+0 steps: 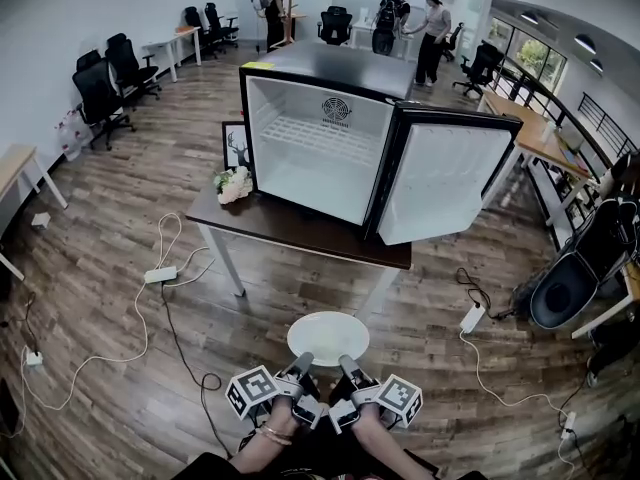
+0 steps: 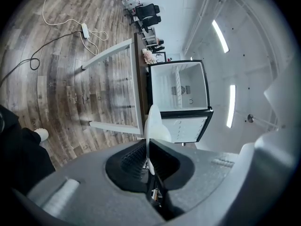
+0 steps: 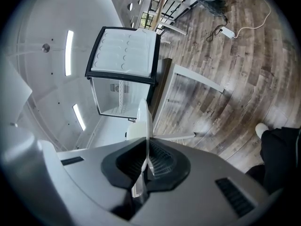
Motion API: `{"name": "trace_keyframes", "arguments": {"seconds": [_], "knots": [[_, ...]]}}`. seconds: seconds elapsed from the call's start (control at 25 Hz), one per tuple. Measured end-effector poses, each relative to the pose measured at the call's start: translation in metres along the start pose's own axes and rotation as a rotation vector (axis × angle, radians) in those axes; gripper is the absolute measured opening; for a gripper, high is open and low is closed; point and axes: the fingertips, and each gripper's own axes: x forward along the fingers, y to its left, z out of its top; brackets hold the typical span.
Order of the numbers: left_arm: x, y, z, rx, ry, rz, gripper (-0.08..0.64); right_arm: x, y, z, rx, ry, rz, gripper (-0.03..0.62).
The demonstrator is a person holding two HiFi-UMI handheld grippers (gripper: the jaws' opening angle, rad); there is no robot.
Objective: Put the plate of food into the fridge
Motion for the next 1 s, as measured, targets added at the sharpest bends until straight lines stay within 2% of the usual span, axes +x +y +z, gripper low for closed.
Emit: {"name": "trace_keyframes", "arguments": {"seconds": [0.4, 0.52, 1.0], "knots": [[0.028, 0.003, -0.006, -0.018, -0.029, 0.018, 0.020, 0.010, -0.009, 0.027, 0.002, 0.037, -0.013, 0.026], [0.034, 0.005, -0.003, -0.045, -0.043, 0.025, 0.020, 0.016, -0.011, 0.032, -0.003, 0.049, -0.022, 0.026], [0.061, -0.003, 0.044, -0.040, -0.075, 0.022, 0.020, 0.070, 0.005, 0.042, 0.012, 0.069, -0.014, 0.026]]}}
